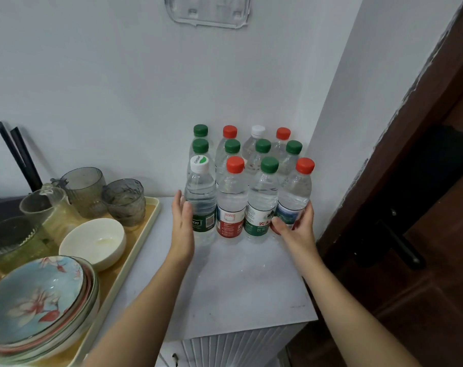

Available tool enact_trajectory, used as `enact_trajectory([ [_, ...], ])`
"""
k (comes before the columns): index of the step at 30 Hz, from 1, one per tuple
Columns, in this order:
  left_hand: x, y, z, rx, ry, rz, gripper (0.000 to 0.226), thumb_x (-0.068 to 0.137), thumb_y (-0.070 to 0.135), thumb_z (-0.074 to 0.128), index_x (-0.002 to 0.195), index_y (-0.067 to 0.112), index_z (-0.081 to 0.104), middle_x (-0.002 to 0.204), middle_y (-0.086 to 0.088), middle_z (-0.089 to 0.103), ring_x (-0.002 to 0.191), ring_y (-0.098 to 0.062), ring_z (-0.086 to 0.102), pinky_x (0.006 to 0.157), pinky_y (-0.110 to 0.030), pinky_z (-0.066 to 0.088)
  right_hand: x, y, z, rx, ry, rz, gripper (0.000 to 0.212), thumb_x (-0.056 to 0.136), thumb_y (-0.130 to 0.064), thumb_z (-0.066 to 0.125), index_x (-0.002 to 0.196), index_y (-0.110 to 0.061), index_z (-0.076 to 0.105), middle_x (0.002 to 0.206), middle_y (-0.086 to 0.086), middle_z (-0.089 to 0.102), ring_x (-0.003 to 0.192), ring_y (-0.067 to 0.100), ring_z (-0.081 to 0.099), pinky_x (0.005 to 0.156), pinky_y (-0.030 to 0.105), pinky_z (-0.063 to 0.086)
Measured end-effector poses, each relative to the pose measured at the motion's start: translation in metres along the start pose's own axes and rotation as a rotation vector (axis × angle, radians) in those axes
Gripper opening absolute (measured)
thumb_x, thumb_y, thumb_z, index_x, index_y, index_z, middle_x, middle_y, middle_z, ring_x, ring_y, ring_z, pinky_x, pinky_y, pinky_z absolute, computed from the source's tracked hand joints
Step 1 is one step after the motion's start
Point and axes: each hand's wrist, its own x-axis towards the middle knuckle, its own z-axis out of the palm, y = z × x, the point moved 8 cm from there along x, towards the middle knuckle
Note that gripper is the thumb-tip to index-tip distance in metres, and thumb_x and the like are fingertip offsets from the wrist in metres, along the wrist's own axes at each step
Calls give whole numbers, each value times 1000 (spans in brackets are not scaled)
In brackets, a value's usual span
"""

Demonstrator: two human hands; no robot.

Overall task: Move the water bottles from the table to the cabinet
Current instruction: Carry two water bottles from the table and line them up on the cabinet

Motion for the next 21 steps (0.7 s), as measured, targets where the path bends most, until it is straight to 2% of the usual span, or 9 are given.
enact_trajectory([
  [2,12,5,1,-36,14,-34,83,83,72,37,149,20,33,149,-2,44,136,-16,41,114,-46,30,9,-1,-3,-43,-85,18,84,74,7,80,137,-26,33,132,-9,56,111,-5,61,92,24,54],
  [4,25,3,5,-163,-30,-126,76,89,71,31,142,19,45,137,-2,57,126,-16,54,109,-42,38,16,2,-6,-71,-107,23,79,72,11,79,128,-27,38,124,-7,59,101,-8,64,79,15,54],
  [7,44,3,8,-214,-128,-261,75,95,68,16,140,17,48,127,-3,65,117,-21,61,87,-31,53,22,10,-7,-98,-99,16,81,67,14,81,124,-26,39,121,-9,60,99,-8,65,76,12,52],
  [10,53,-1,12,-234,-163,-404,73,91,73,22,122,19,62,110,-6,73,97,-20,71,66,-27,57,25,18,-8,-91,-77,4,84,63,13,84,123,-29,42,121,-9,61,101,-5,66,76,12,52],
  [13,57,-5,20,-269,-203,-444,72,87,76,29,100,23,75,104,-8,74,92,-22,72,67,-31,58,25,22,-8,-79,-54,-9,88,60,7,88,124,-32,42,124,-6,62,107,3,66,79,16,53],
  [15,58,-8,20,-301,-185,-455,71,84,78,33,88,25,80,98,-6,76,87,-21,73,67,-31,58,25,22,-7,-71,-26,-6,89,55,-6,92,123,-34,42,124,-8,62,109,3,65,80,16,53],
  [17,58,-12,18,-325,-145,-475,67,82,78,38,86,23,78,88,-2,76,79,-19,73,65,-31,58,25,21,-6,-73,-14,-5,91,49,-18,94,121,-36,42,123,-11,62,108,2,65,81,17,53],
  [21,57,-6,23,-351,-209,-446,70,89,74,30,83,25,81,92,-4,76,84,-18,73,69,-30,57,25,22,-6,-77,-14,-12,92,48,-17,96,119,-40,42,123,-11,61,109,4,65,81,18,54],
])
